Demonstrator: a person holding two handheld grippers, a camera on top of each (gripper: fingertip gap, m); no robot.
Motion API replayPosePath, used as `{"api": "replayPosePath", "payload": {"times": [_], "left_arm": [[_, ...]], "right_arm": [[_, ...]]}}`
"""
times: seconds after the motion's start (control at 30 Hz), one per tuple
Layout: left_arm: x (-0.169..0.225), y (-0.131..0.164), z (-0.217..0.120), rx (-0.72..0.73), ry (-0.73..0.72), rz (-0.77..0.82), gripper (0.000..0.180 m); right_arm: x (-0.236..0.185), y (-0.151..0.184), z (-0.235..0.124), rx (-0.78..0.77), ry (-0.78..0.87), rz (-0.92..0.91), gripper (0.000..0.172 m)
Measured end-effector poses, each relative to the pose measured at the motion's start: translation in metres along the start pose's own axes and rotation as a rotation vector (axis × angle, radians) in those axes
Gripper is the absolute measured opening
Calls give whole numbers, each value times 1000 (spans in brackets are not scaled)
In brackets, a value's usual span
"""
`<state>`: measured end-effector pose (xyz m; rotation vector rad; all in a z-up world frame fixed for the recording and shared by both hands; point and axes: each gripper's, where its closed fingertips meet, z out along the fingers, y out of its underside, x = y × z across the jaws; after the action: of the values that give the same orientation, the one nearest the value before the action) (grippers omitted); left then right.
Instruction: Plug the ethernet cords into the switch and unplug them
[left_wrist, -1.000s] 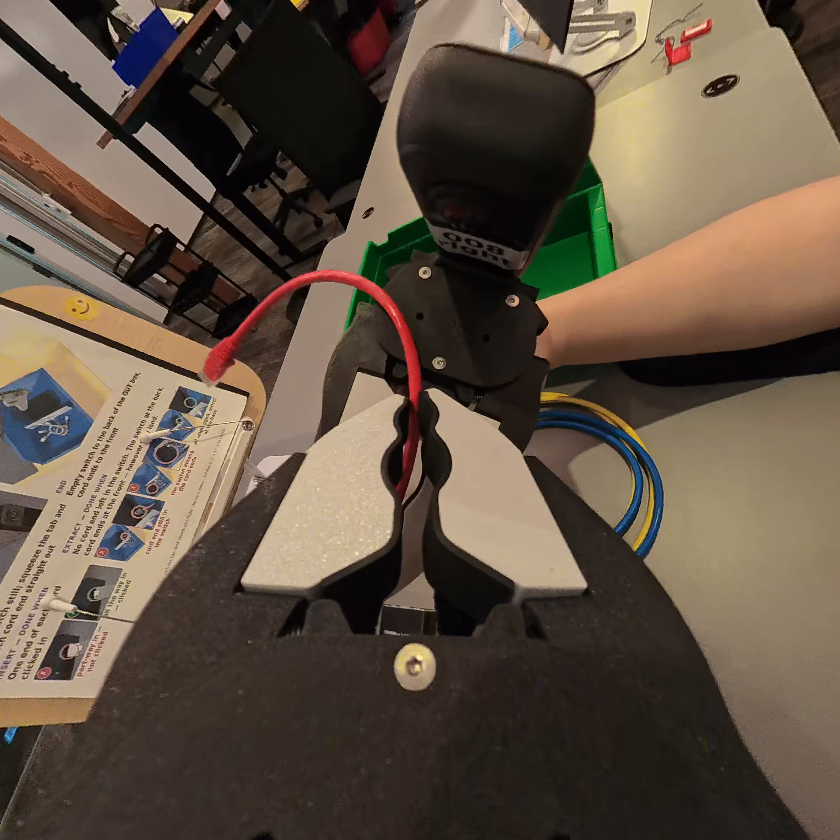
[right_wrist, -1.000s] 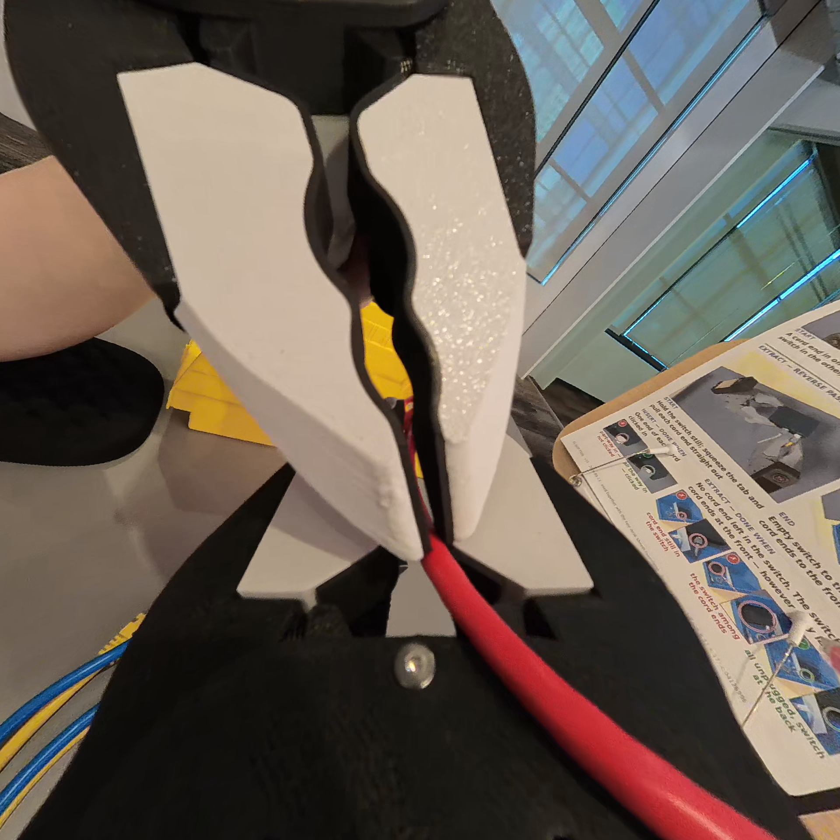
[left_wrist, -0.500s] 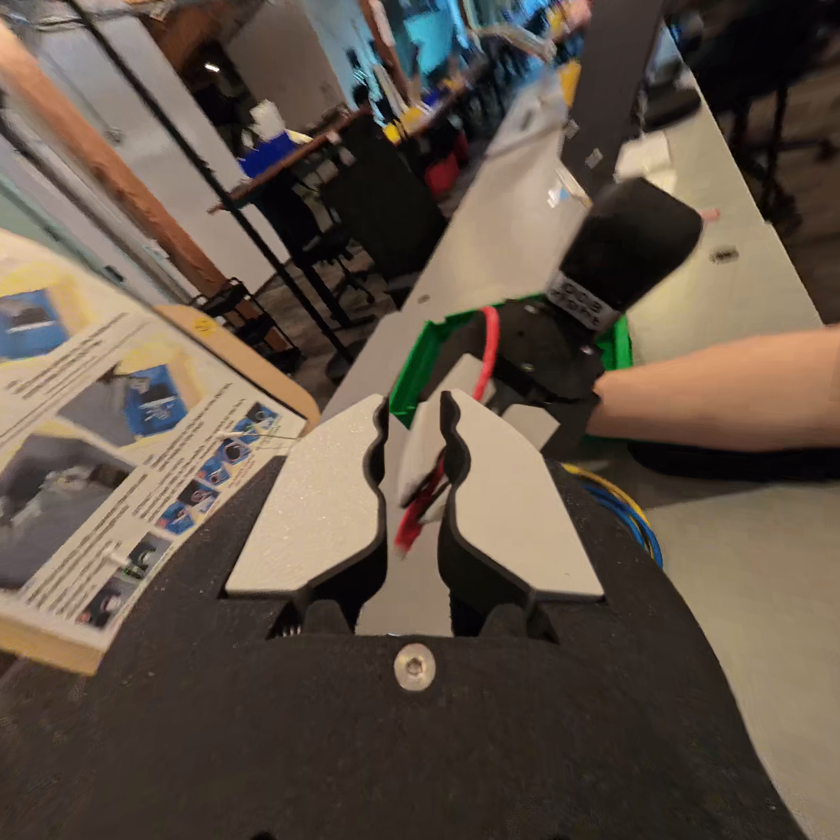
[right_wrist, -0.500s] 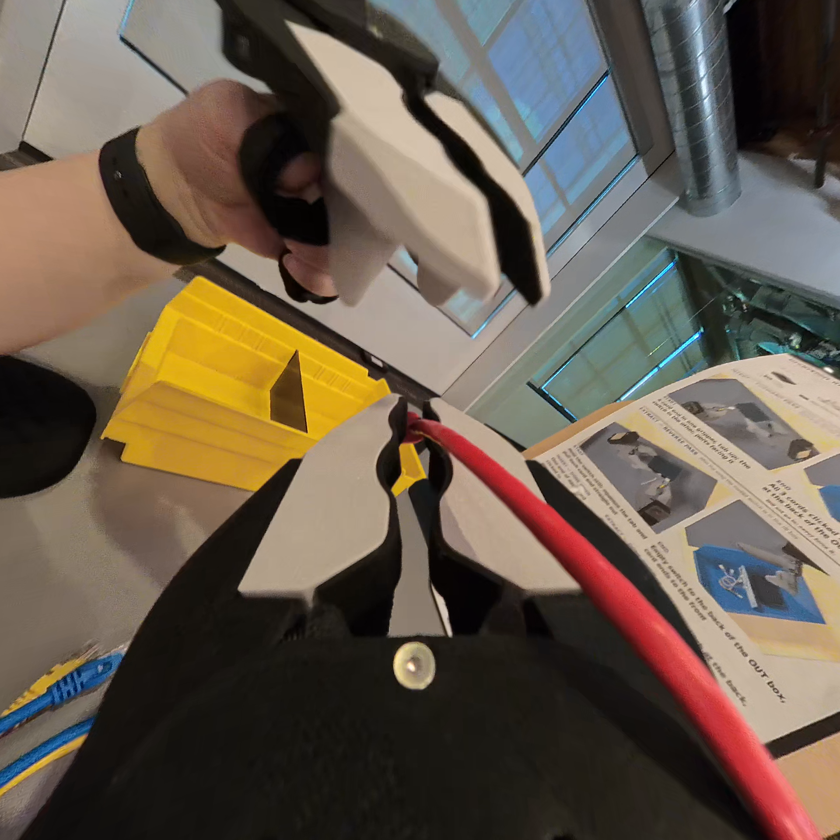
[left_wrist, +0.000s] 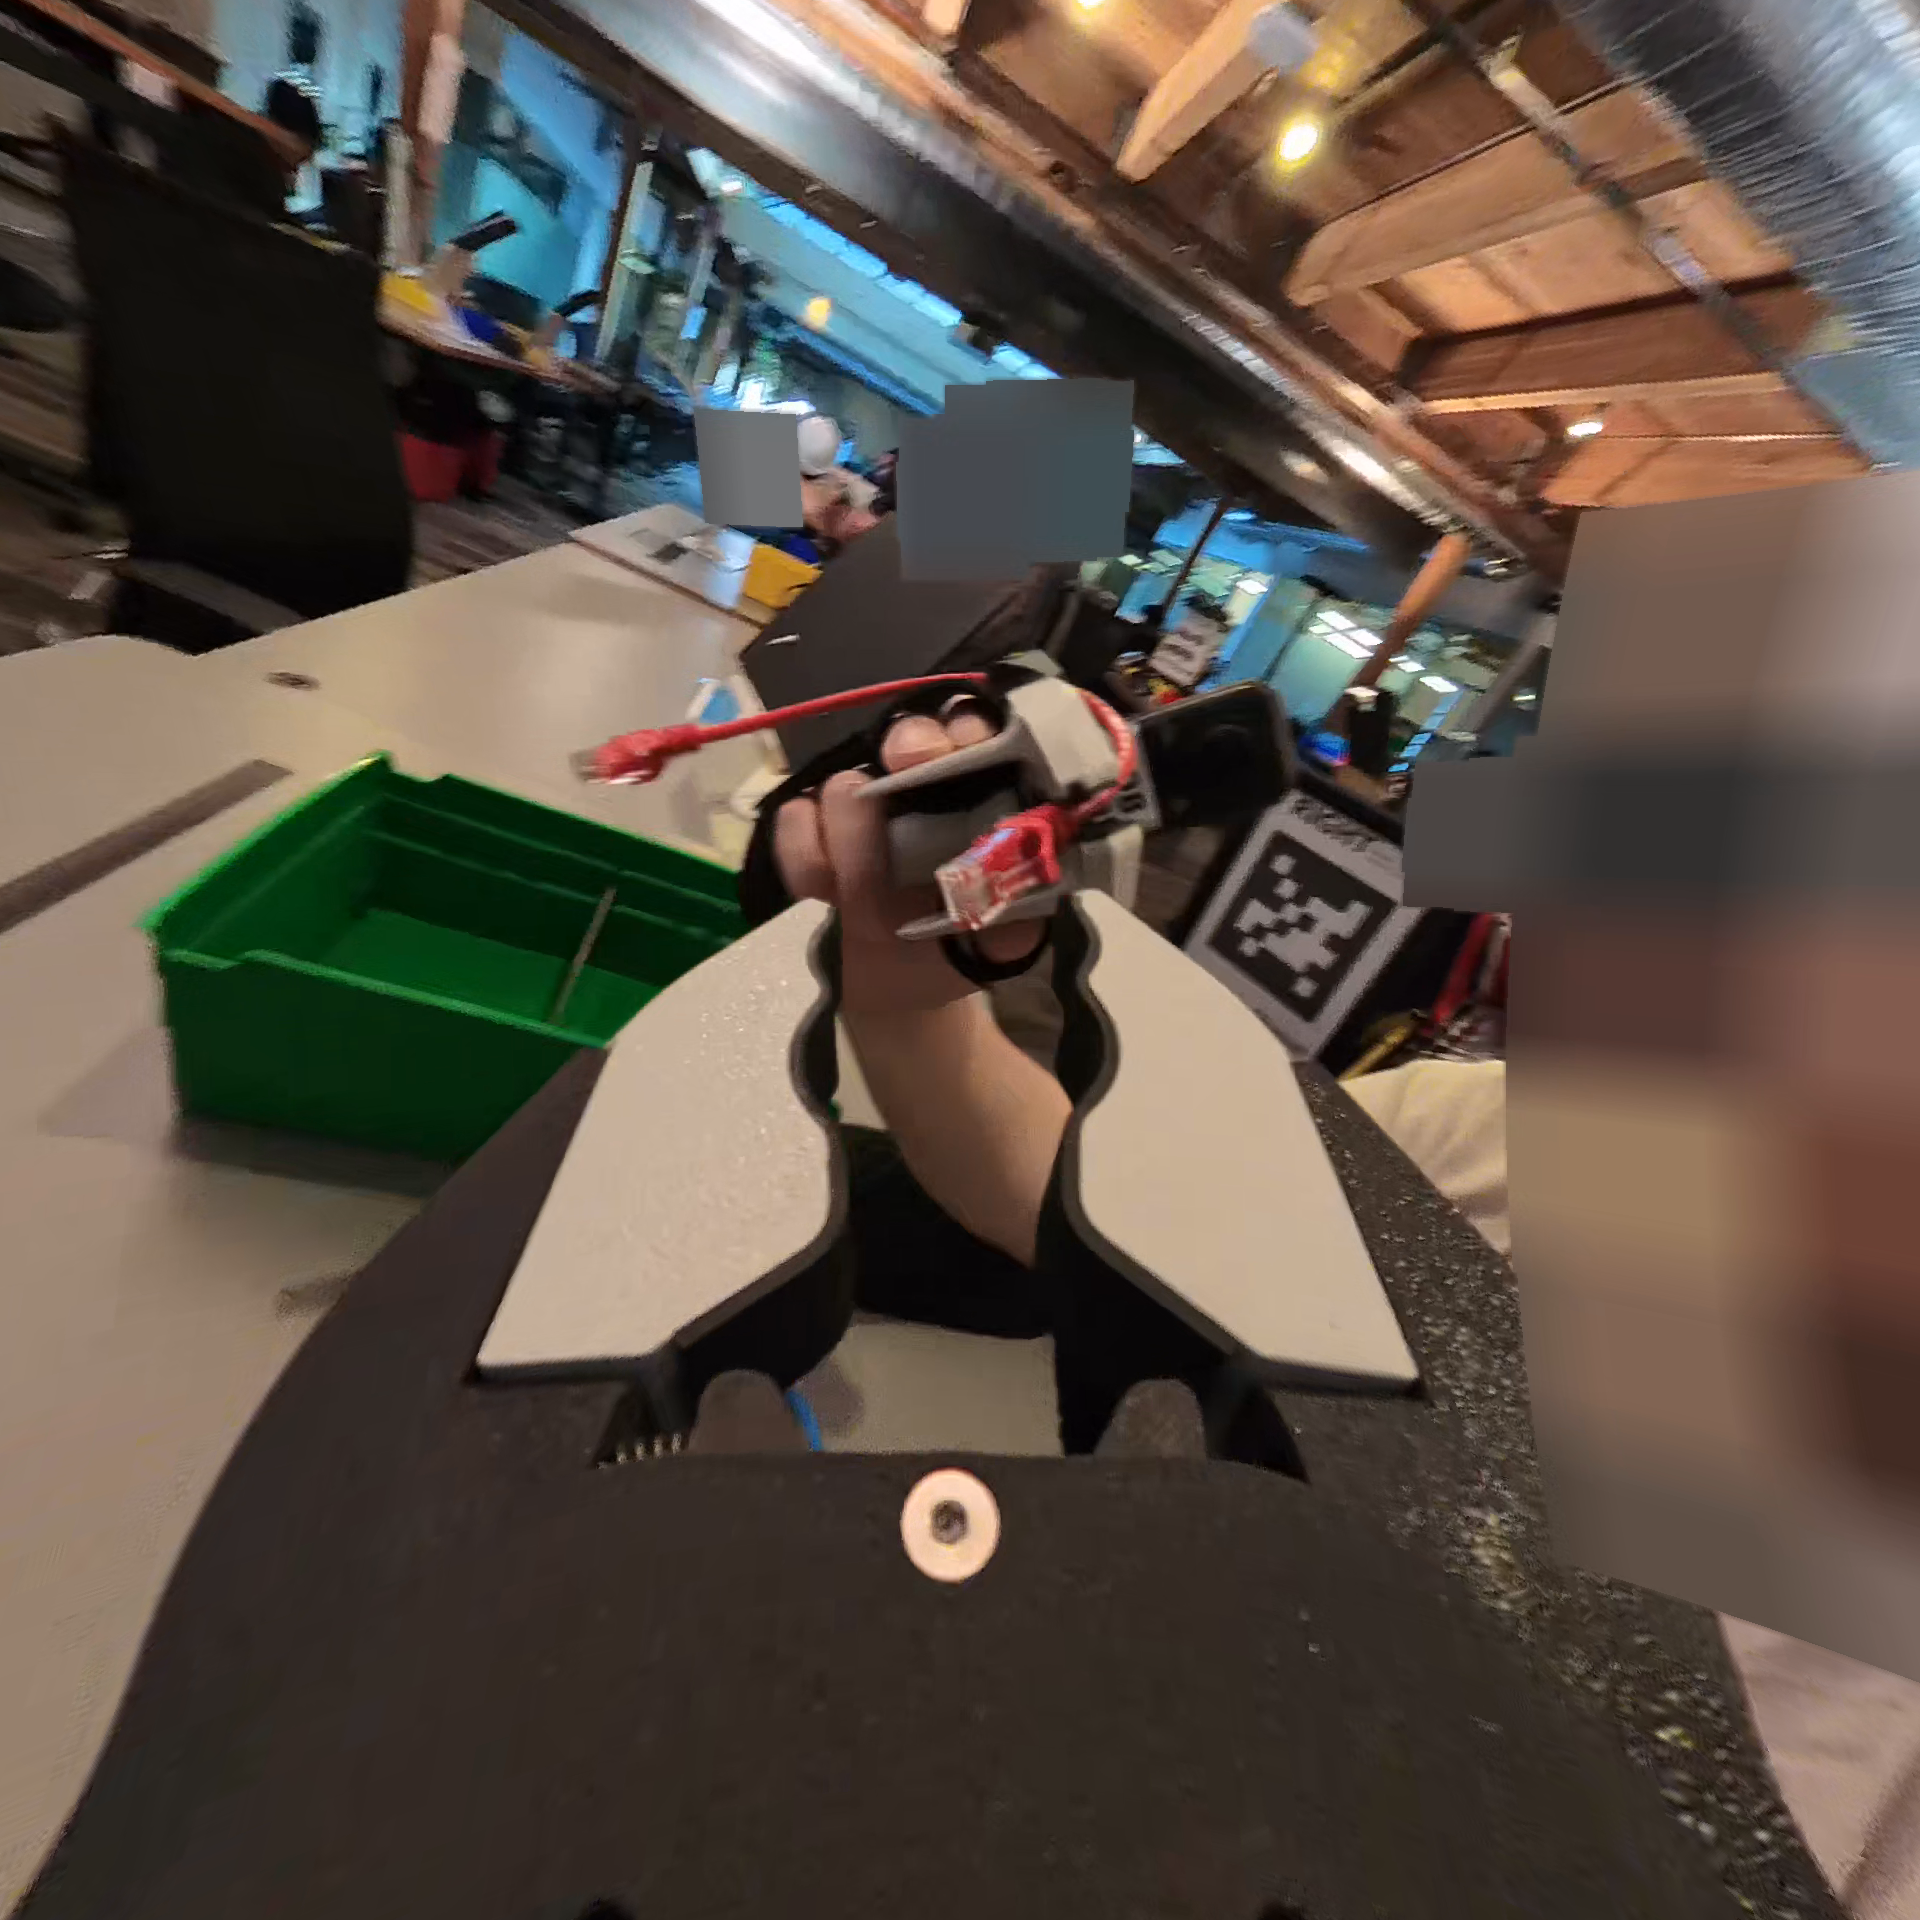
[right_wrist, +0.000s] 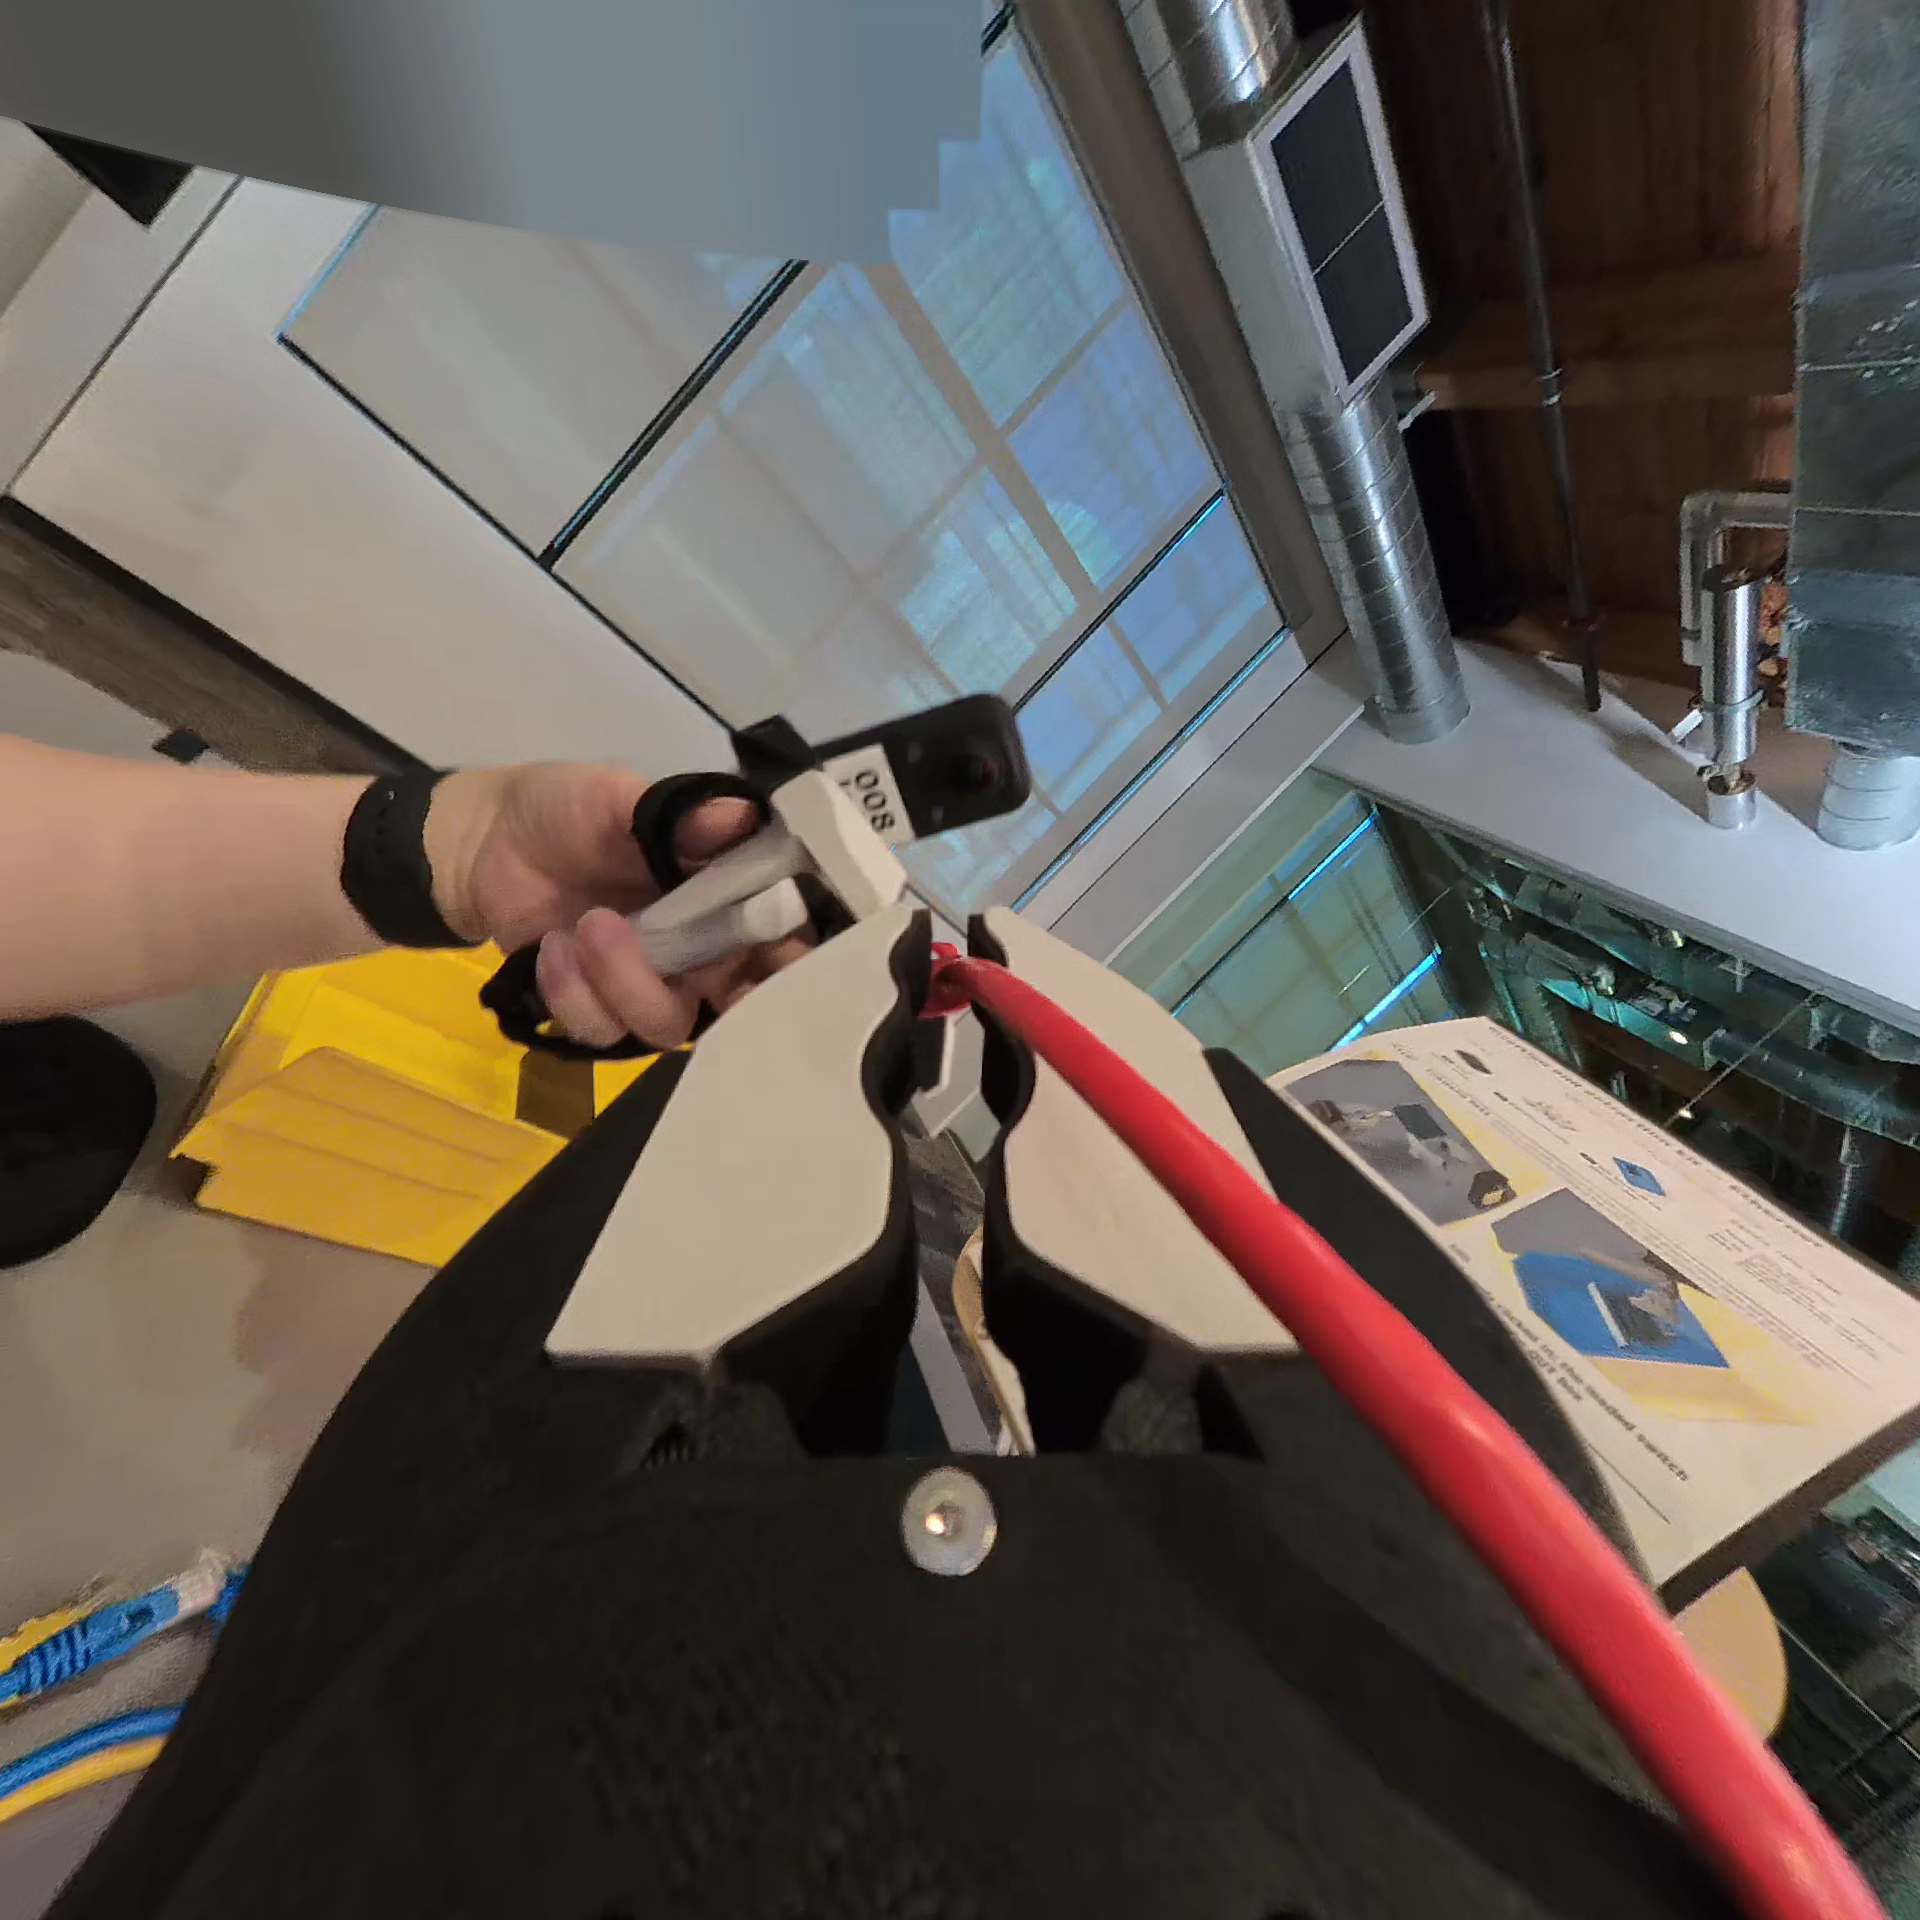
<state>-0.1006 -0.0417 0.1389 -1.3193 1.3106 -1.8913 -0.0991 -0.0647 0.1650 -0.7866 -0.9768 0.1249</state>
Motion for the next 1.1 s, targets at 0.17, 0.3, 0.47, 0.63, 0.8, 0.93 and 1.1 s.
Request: {"api": "replayPosePath", "payload": {"times": [0.17,0.3,0.47,0.63,0.8,0.93,1.1], "left_arm": [[14,-5,14,89,147,-20,29],[21,-7,15,128,230,-14,12],[23,-6,16,129,239,7,11],[18,-1,15,69,186,17,10],[8,4,14,24,119,11,10],[5,6,13,10,105,1,10],[2,6,12,7,102,-14,10]], "right_arm": [[4,-8,-6,48,-10,44,7],[5,-11,-8,76,-15,71,8],[5,-13,-10,105,-35,107,8],[1,-4,-10,56,-105,160,10],[-3,8,-11,-53,-146,141,18],[-3,23,-11,-183,-131,47,19],[-3,24,-9,-170,-126,60,19]]}}
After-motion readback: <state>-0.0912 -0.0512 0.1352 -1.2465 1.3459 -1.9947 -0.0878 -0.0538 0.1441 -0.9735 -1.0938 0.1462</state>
